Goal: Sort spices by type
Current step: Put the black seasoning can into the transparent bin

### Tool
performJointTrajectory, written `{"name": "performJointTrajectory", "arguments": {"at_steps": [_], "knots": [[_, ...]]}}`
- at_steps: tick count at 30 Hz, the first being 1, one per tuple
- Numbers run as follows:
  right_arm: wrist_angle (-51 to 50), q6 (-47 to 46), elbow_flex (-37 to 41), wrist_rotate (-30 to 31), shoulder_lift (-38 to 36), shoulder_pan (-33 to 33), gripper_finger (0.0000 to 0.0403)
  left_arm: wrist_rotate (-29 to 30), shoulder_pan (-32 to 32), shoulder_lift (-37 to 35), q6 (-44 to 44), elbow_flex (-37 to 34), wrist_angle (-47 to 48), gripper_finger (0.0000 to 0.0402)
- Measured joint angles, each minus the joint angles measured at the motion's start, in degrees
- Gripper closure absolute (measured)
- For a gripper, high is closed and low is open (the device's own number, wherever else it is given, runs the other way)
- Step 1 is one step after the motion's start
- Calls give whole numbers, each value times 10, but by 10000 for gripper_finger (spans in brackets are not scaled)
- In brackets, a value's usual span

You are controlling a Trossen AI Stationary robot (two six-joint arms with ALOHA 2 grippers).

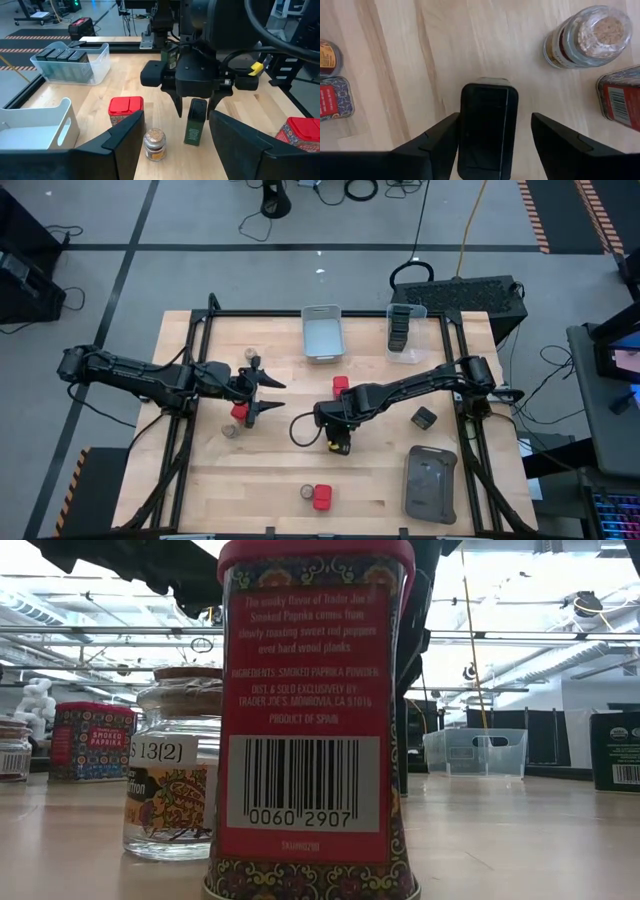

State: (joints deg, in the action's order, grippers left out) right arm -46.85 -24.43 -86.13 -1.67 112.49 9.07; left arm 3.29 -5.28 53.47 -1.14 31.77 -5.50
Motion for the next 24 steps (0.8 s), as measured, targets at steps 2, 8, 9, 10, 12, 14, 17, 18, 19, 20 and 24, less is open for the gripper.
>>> {"name": "performJointTrajectory", "arguments": {"at_steps": [2,8,9,10,12,14,17,18,19,20,24], "knots": [[-1,1,0,1,0,-1,194,0,0,0,0,0,0,171],[-5,2,0,-1,0,-6,250,0,0,0,0,0,0,171],[-9,5,0,-1,-2,-7,260,0,0,0,0,0,0,171],[-15,9,0,-1,-3,-7,270,0,0,0,0,0,0,171],[-23,15,0,-5,-4,-9,287,0,0,0,0,0,0,171],[-37,25,-7,-15,-9,-12,296,0,0,0,0,0,0,171],[-72,38,-43,-16,-15,-12,296,0,0,0,0,0,0,171],[-93,46,-61,-15,-16,-12,292,0,0,0,0,0,0,171],[-119,54,-79,-13,-16,-12,287,0,0,0,0,0,0,171],[-144,63,-98,-12,-16,-12,283,0,0,0,0,0,1,171],[-229,111,-170,8,-18,-13,279,0,0,0,0,0,2,171]]}}
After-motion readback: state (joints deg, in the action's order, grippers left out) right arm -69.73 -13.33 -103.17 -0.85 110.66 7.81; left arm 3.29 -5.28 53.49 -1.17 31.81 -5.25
